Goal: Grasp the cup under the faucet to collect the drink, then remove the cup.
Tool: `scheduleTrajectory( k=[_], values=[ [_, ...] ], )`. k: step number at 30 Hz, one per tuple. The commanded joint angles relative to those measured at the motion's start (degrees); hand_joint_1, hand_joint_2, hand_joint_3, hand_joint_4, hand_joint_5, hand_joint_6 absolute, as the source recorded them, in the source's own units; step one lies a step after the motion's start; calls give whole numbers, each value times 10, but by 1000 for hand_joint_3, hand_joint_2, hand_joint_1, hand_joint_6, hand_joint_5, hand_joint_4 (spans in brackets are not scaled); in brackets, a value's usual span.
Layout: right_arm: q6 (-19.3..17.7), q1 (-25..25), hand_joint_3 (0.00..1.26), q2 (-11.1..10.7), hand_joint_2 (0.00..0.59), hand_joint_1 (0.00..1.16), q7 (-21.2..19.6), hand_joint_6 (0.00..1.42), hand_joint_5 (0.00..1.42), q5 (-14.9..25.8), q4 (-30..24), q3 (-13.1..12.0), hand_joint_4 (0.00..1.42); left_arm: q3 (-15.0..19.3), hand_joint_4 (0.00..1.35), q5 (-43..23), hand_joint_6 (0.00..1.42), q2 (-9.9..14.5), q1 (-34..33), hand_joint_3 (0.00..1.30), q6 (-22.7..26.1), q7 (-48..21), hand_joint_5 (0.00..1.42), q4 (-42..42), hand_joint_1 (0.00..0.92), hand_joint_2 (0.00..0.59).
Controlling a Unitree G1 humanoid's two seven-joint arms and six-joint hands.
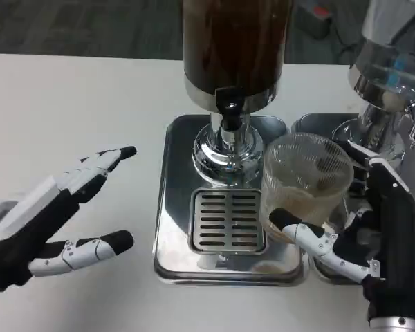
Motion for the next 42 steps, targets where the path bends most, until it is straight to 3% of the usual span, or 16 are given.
scheduleTrajectory(
  k=[1,13,17,20,31,42],
  values=[
    [-7,10,419,4,107,1056,21,1354,969,13,-25,12,696,19,0,35,0,13,34,24,7,21,0,-47,0,151],
    [-6,60,430,-15,106,1055,79,1354,974,19,-93,19,697,89,0,142,0,40,142,0,11,79,0,-172,0,156],
    [2,67,433,-24,119,1042,105,1354,985,33,-107,18,697,108,0,161,0,36,176,0,17,97,0,-197,0,156],
    [7,68,434,-32,121,1041,125,1354,985,43,-115,16,697,122,0,185,0,19,204,0,36,120,0,-218,0,157],
    [17,78,481,-37,112,1026,152,1387,1011,55,-132,13,739,112,0,192,0,-5,243,0,89,131,0,-253,0,162],
    [17,83,504,-41,112,1025,158,1404,1025,50,-140,12,757,100,0,192,0,-10,248,0,117,131,0,-280,0,164]
  ],
)
